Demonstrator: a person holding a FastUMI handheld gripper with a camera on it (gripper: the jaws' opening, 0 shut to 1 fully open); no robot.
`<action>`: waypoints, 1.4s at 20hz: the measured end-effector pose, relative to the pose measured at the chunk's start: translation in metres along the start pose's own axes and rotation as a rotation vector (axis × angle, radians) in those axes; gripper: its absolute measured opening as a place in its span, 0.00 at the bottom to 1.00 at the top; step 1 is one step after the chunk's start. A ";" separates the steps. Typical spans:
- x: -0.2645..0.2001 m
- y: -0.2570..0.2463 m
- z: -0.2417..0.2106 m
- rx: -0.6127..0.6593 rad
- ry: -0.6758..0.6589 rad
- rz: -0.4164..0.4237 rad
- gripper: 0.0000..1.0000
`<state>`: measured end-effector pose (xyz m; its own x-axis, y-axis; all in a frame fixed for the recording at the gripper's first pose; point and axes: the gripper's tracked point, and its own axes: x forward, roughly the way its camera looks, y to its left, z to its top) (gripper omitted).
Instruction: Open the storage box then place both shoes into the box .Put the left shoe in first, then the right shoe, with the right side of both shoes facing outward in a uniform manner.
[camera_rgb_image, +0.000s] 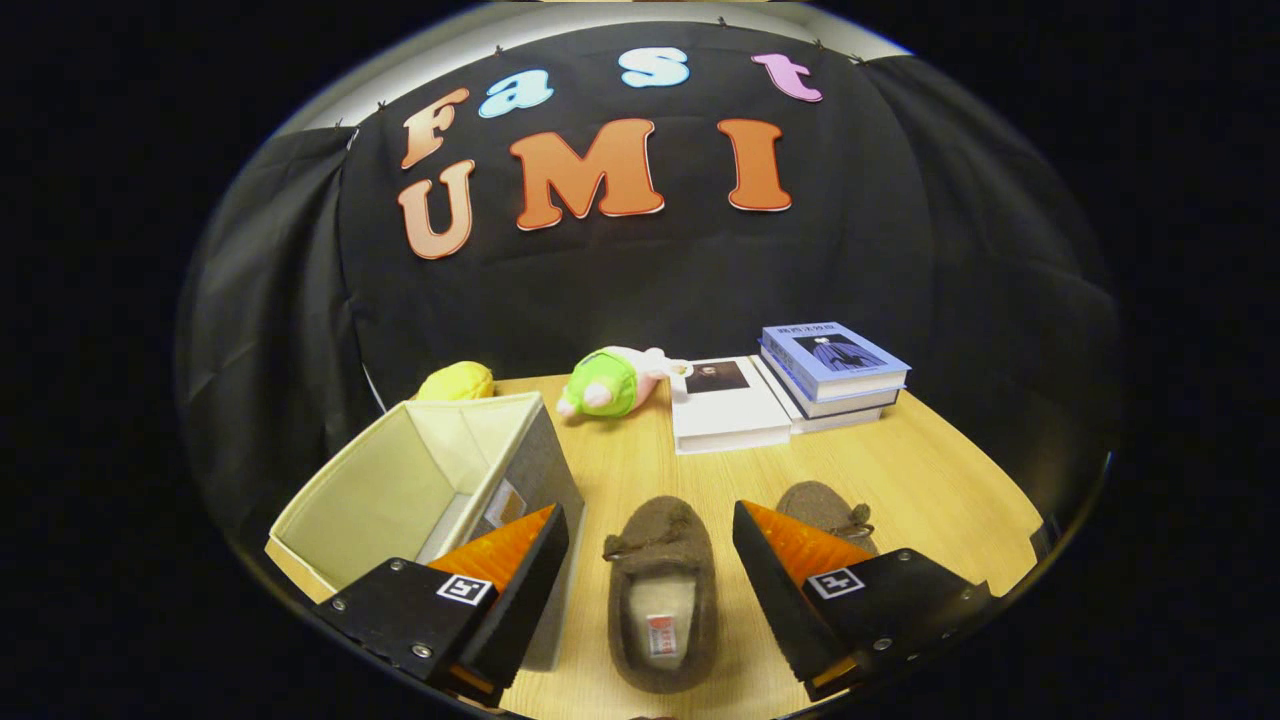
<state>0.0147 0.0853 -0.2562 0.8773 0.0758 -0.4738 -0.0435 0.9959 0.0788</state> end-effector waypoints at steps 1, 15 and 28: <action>0.002 -0.005 -0.008 -0.001 0.014 -0.011 0.99; 0.027 -0.023 -0.084 0.066 0.228 -0.058 0.72; 0.035 -0.035 -0.074 0.214 0.219 -0.128 0.04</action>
<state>0.0115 0.0568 -0.3403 0.7448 -0.0179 -0.6670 0.1826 0.9669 0.1780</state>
